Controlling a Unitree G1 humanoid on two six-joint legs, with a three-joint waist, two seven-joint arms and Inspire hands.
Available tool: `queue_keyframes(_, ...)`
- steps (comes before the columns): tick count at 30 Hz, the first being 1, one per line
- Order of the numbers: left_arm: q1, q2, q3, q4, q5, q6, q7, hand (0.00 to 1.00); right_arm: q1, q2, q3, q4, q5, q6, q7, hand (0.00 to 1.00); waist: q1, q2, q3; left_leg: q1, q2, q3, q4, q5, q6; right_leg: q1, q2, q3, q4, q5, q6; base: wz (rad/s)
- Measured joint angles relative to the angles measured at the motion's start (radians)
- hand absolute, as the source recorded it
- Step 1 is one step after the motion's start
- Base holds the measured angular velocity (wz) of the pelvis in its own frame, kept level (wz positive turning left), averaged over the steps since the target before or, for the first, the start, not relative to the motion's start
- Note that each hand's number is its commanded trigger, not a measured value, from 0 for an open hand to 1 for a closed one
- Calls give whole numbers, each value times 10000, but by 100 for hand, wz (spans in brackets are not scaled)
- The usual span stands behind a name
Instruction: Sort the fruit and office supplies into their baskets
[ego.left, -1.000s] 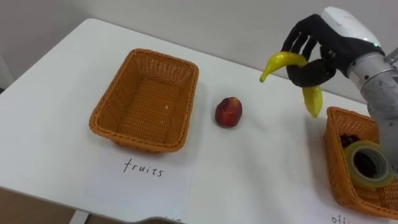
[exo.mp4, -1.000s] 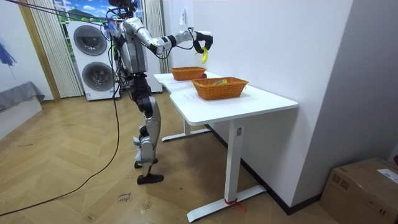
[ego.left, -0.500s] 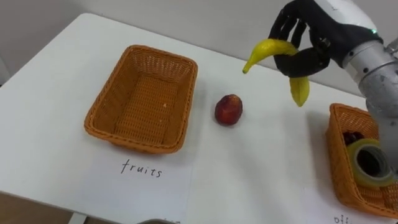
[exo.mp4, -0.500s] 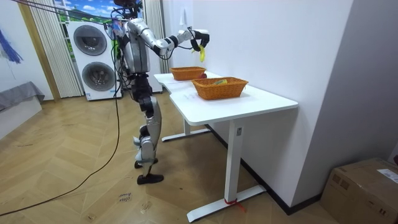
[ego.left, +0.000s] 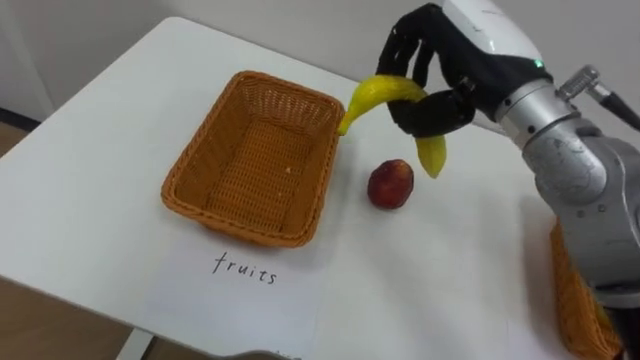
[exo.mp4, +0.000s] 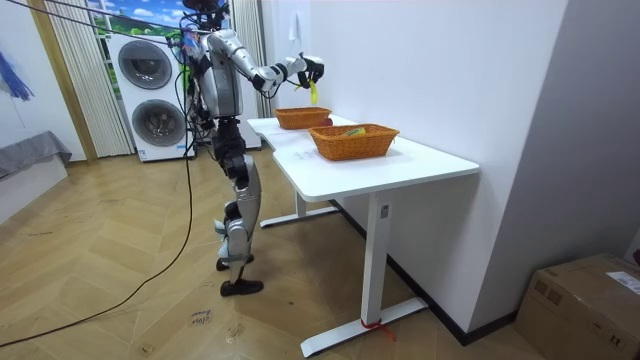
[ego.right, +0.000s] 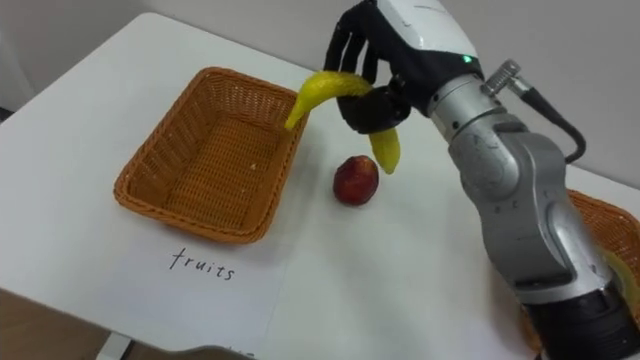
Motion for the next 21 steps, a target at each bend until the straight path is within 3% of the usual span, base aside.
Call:
queue_keyframes(12, -19, -5, -389, -112, 128, 0, -197, 0, -32, 759, 1335, 999, 27, -19, -232, 100, 947, -56, -15, -88, -27, -176, 19, 31, -1, -16, -21, -273, -7, -3, 4, 6)
queue_keyframes(21, -141, -8, -385, -100, 117, 1, -299, 0, -897, 835, 1891, 1731, 68, -264, -726, 100, 1165, -224, -30, -60, -156, -380, 20, 103, 60, 92, -130, -384, -13, -22, 35, 5)
